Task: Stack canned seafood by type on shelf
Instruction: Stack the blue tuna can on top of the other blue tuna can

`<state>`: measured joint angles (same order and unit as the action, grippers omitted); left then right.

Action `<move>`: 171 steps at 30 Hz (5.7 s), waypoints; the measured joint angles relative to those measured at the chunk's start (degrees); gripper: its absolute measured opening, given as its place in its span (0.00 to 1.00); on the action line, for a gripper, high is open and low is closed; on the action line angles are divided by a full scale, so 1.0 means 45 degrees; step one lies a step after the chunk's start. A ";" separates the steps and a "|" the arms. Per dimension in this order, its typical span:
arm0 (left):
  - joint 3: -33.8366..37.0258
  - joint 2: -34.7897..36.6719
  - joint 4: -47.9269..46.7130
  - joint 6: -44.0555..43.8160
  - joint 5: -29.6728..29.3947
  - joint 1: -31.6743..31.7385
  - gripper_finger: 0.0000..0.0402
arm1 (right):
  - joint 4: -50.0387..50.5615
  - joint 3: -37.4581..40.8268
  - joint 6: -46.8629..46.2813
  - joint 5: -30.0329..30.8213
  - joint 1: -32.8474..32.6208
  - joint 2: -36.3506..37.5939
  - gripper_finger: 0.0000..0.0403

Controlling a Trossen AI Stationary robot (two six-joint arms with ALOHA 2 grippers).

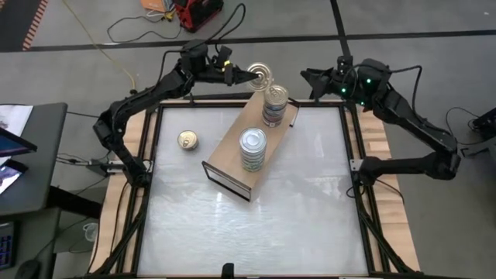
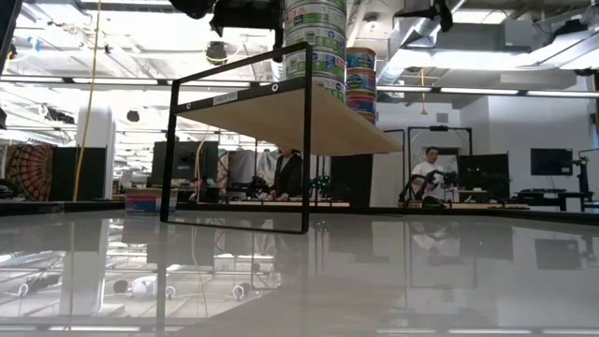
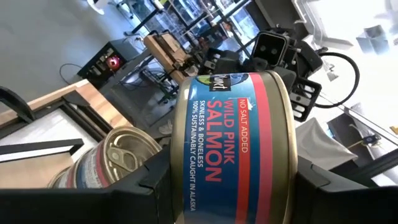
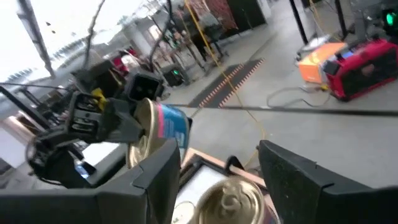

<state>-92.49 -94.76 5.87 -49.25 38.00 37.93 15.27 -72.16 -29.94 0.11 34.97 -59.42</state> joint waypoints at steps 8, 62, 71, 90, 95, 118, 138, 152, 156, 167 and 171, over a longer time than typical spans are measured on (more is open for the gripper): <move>0.0000 0.0000 0.0058 -0.0653 -0.0115 0.0049 0.46 | -0.1353 0.0000 -0.0397 -0.0866 0.0012 0.0005 0.60; -0.0005 -0.0005 0.1728 0.0676 -0.0827 -0.1268 0.46 | -0.6208 0.0005 -0.1484 -0.2585 -0.1226 -0.3293 0.71; 0.0000 -0.0022 0.1577 0.0937 -0.0718 -0.1253 0.46 | -0.6116 0.0000 -0.1635 -0.2563 -0.1231 -0.3327 0.54; -0.0005 0.0331 0.1916 0.2240 -0.0345 -0.0120 0.87 | -0.5678 0.0005 -0.2030 -0.2714 -0.1185 -0.3184 0.54; -0.0005 0.0854 0.1938 0.3370 0.0453 0.0264 0.88 | -0.3511 0.0000 -0.2357 -0.2787 -0.0625 -0.2540 0.56; -0.0005 0.0991 0.1013 0.3251 0.0355 0.0228 0.88 | -0.1150 0.0044 -0.3717 -0.4821 0.1099 -0.2895 0.57; -0.0005 0.0991 -0.0715 0.4031 -0.0204 0.0257 0.88 | -0.0718 0.0053 -0.3340 -0.4955 0.1208 -0.2905 0.64; -0.0005 0.0991 -0.0786 0.3662 0.0175 0.0257 0.88 | -0.0716 0.0053 -0.2917 -0.5026 0.0975 -0.2905 0.73; -0.0005 0.0991 -0.0786 0.3663 0.0187 0.0257 0.88 | -0.0323 0.0056 -0.2917 -0.5024 0.0989 -0.2905 0.77; -0.0005 0.2018 -0.3603 0.7014 -0.2520 0.0384 0.88 | 0.0760 -0.0120 -0.2883 -0.5029 0.0992 -0.2688 0.77; -0.0005 0.2431 -0.4864 0.7706 -0.3167 0.0384 0.88 | 0.1287 -0.0311 -0.2612 -0.5026 0.1013 -0.2681 0.77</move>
<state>-92.51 -83.82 -16.02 -14.58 23.75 39.66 21.06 -73.56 -41.69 -22.50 39.53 -71.48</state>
